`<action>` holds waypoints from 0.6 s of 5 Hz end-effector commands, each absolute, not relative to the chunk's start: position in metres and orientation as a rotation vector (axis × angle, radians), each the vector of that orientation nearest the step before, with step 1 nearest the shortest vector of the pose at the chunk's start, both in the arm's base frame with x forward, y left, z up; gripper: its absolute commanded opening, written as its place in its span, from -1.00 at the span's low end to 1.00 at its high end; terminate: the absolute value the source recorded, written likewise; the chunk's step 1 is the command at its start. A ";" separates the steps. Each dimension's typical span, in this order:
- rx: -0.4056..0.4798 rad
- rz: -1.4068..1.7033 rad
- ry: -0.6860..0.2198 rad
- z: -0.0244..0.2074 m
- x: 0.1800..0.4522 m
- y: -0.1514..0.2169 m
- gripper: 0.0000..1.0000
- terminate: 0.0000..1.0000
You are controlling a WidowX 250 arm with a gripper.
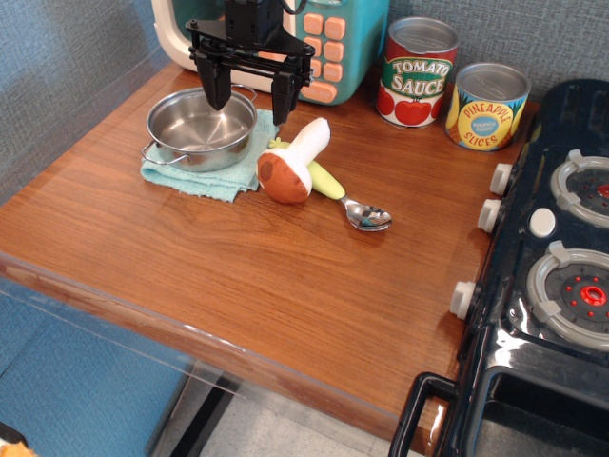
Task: Move the mushroom to the left of the blue cloth.
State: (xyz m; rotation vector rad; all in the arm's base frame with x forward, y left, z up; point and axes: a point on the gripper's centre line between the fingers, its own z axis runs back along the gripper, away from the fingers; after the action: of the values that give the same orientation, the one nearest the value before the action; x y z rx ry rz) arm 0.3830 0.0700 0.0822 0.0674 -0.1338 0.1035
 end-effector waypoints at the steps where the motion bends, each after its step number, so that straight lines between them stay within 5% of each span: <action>1: 0.067 0.103 -0.134 0.082 0.383 0.070 1.00 -1.00; 3: 0.006 0.009 -0.199 0.094 0.403 0.031 1.00 -1.00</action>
State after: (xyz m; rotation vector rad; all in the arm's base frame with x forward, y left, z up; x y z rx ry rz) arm 0.3974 0.0293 0.0723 0.0023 -0.1398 0.0055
